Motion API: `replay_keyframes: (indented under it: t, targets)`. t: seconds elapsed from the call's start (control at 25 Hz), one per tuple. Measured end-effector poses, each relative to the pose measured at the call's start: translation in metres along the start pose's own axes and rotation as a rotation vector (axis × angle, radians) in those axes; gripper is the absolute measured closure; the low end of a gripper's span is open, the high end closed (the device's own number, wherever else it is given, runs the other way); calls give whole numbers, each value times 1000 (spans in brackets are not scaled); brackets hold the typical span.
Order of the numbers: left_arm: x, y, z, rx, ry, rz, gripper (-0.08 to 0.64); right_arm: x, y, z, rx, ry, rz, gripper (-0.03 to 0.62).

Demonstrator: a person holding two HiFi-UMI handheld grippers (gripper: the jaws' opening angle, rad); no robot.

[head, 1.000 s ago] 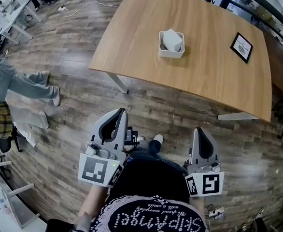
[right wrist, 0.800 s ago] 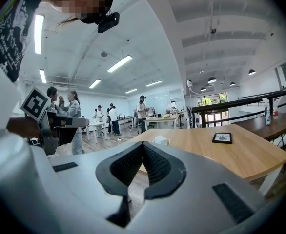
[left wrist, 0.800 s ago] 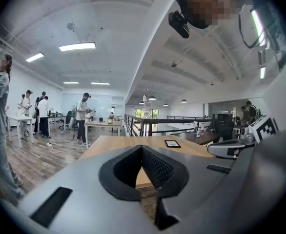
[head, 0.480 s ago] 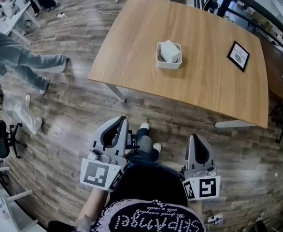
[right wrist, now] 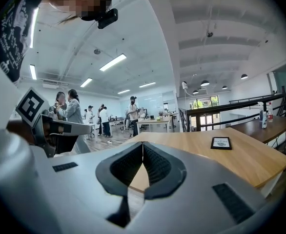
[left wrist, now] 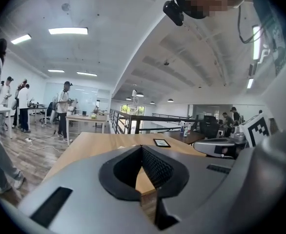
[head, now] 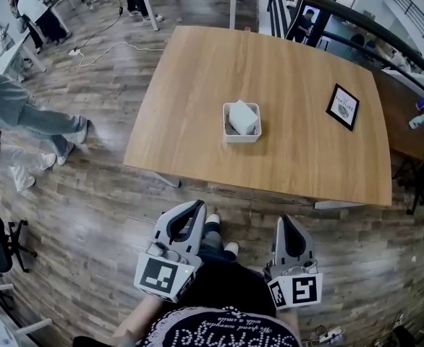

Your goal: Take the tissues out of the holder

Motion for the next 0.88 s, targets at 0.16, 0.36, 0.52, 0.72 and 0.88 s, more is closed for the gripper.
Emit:
replay_keyframes:
  t: [0.16,0.36,0.52,0.72,0.88]
  targets:
    - [15,-15,10,9,71,4,555,24,-17,9,5,15,-10,581]
    - [29,-19,32,3,121,18,555,45,-22,25,15,35,-1,581]
    - [42,-25,50,6,127,24,555,57,-28,25,19,66,-11,581]
    - [38,-29,68,22,76,46,555,55,-27,27,43,81,-1,581]
    - [32,-35,87,2,15,39,555,54,-33,26,44,76,2,581]
Point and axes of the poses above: the fingertips, and each gripper's own axes: x forward along the fingers, z to its left, y out of its underside, the point moved 5 cm from there along -x, backward along the fingers, and after that the axes turned 14 degrees about z, right-handed, at the moved point
